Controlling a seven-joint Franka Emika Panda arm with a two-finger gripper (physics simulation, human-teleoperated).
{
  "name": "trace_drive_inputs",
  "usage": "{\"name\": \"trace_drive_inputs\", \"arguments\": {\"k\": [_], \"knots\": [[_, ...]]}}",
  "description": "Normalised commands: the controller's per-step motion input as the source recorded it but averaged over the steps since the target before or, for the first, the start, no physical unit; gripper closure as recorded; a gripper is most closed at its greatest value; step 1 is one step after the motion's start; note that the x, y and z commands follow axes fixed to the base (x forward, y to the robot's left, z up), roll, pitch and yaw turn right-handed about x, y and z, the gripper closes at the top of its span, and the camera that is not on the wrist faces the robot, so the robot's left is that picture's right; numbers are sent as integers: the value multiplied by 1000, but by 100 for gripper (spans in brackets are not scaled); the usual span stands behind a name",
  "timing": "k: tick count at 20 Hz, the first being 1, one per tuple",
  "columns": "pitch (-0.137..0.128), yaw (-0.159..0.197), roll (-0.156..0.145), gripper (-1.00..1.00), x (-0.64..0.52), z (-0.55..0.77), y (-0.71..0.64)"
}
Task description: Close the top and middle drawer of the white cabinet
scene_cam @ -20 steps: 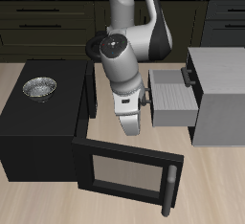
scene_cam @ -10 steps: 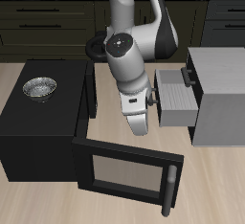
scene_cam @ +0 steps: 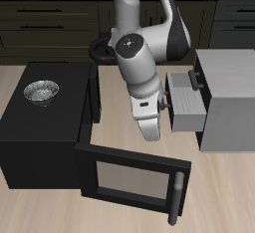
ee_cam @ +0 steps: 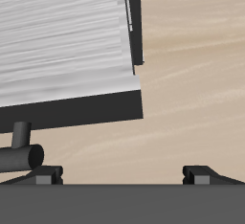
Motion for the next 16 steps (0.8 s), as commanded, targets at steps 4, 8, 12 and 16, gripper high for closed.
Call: {"name": "trace_drive_inputs", "arguments": {"k": [4,8,12,16], "knots": [[-40,17,14,-100,132,15,155],[-2,14,21,-100,91,-67,138],[-19,-16,10,-100,104,13,147],[-13,-30,15,-100,98,-9,196]]}}
